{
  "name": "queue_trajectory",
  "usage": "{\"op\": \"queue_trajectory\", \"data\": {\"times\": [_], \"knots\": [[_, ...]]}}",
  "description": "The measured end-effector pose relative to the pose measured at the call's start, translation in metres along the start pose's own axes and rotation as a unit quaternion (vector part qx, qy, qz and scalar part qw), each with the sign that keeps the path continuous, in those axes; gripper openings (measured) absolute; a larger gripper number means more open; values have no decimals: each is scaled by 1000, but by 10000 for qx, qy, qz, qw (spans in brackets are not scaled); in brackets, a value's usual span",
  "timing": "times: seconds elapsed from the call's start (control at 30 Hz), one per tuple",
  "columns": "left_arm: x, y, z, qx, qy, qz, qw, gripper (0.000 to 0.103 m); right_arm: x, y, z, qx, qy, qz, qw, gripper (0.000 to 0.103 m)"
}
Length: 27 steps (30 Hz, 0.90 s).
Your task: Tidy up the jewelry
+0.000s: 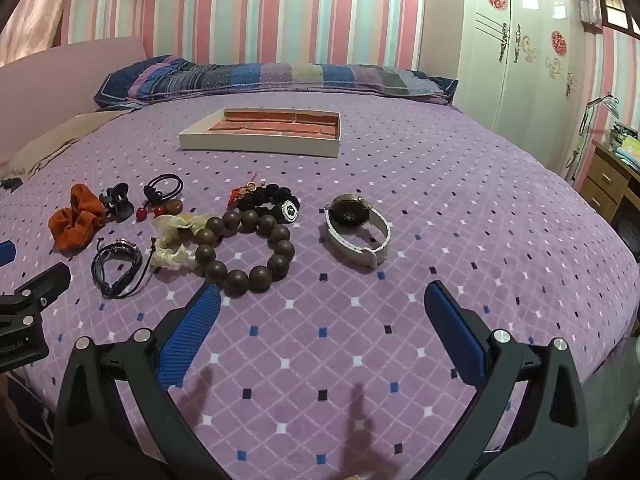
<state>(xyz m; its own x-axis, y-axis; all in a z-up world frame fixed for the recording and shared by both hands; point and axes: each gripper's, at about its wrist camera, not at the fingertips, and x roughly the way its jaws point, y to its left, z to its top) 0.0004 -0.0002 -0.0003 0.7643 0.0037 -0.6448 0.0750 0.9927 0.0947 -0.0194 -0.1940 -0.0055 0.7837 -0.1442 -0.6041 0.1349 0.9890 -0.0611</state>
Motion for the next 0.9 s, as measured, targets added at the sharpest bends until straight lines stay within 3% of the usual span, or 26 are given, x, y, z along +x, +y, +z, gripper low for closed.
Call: {"op": "queue_trajectory", "data": {"times": [0.9], "knots": [[0,0,0,-21,-21,-21,10000,99,1,0,0,14,4,-1,10000,99]]}}
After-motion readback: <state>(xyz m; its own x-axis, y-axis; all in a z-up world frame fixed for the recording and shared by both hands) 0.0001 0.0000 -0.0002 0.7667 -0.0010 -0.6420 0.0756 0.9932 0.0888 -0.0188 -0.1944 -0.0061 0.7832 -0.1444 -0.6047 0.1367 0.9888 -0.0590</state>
